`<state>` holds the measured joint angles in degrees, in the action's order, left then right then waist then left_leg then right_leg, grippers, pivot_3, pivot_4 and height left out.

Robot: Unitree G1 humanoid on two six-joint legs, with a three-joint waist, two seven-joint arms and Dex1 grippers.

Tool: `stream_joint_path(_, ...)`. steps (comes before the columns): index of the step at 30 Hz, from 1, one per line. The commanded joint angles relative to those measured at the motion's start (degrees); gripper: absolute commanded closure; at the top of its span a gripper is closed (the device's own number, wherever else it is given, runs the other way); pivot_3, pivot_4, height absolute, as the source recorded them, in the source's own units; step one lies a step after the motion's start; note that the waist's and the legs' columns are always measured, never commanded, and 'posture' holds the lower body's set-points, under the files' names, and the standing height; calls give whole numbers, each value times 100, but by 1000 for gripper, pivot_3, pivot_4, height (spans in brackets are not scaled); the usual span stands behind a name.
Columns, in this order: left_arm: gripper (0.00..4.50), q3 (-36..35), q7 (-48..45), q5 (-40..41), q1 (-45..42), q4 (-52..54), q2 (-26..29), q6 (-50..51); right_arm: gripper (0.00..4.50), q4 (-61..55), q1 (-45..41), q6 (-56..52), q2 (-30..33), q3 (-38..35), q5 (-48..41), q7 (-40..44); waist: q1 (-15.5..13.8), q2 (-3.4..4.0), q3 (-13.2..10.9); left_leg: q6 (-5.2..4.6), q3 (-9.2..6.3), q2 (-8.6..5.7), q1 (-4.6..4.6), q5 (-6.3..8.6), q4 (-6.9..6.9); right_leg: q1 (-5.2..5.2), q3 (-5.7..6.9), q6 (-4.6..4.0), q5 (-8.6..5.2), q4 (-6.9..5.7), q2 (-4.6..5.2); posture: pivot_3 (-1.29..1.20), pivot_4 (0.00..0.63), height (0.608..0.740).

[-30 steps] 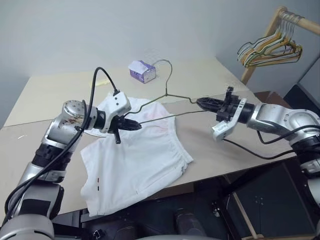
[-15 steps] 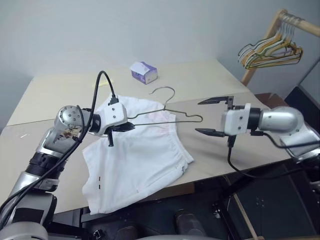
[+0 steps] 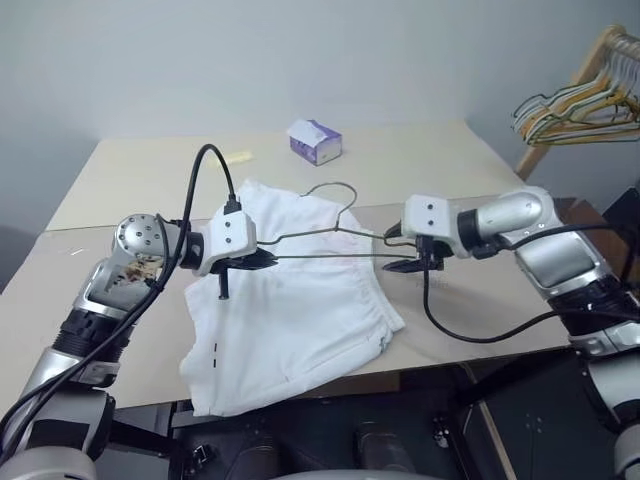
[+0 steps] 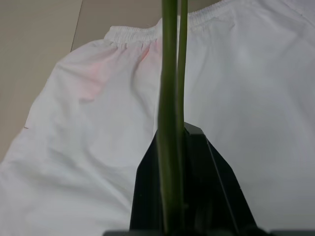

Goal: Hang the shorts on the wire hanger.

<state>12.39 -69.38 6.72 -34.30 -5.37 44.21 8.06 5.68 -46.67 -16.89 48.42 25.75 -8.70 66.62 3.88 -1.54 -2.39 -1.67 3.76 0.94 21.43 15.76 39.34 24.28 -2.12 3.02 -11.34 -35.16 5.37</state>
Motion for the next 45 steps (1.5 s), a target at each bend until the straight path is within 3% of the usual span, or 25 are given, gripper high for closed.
stream_joint_path(1,4500,-123,-23,-1,-172,70,-1,-146,2830,-333,-163,-155,-6,-324,65,174,-27,0,0,0,5,0,0,0,0,-1,3,0,0,0,0,-44,0,740)
stream_joint_path(6,4500,-54,-108,-43,-208,35,5,-202,4475,-588,-76,-366,42,-338,229,304,-18,0,0,0,23,1,0,0,7,-3,7,0,0,-4,-2,-52,0,740)
stream_joint_path(12,4500,-157,-390,229,-240,-76,-104,-408,4475,-777,127,-586,105,-446,289,458,2,0,0,0,28,1,1,0,9,-3,8,0,0,-2,-2,-60,0,740)
stream_joint_path(17,3053,-379,-949,701,-337,-449,-63,-343,4500,-1026,431,-804,206,-772,82,531,6,0,0,-1,27,3,8,1,19,-2,12,0,0,-4,-4,-63,0,740)
stream_joint_path(26,11,-1105,-456,931,-560,-1069,-113,-303,4500,-1719,1867,-2359,790,-2011,-922,421,-53,0,0,-15,20,7,29,10,48,-3,24,2,0,-1,-4,-31,0,740)
stream_joint_path(28,11,-1272,37,1018,-490,-769,-266,160,4500,-1744,2232,-2967,861,-2361,-1236,302,-120,-1,0,-15,19,7,32,10,51,-3,25,2,1,-2,-2,-25,0,740)
stream_joint_path(35,11,-1893,259,2253,528,931,-351,1272,4500,-1160,2962,-5510,567,-3558,-2152,-611,-164,-2,1,-17,-6,9,25,12,50,-7,17,5,4,-3,-4,6,0,740)
stream_joint_path(39,11,-1941,154,2526,980,1480,2,1791,4500,-707,3224,-5838,407,-3762,-2230,-942,-178,-1,1,-20,-7,6,19,13,50,-14,18,6,4,0,-3,9,0,740)
stream_joint_path(45,11,-2048,-88,2845,1436,2078,390,2026,4500,-688,3394,-5887,538,-3350,-2354,-866,-173,2,3,-21,-2,4,8,14,45,-21,14,7,3,4,-5,23,0,740)
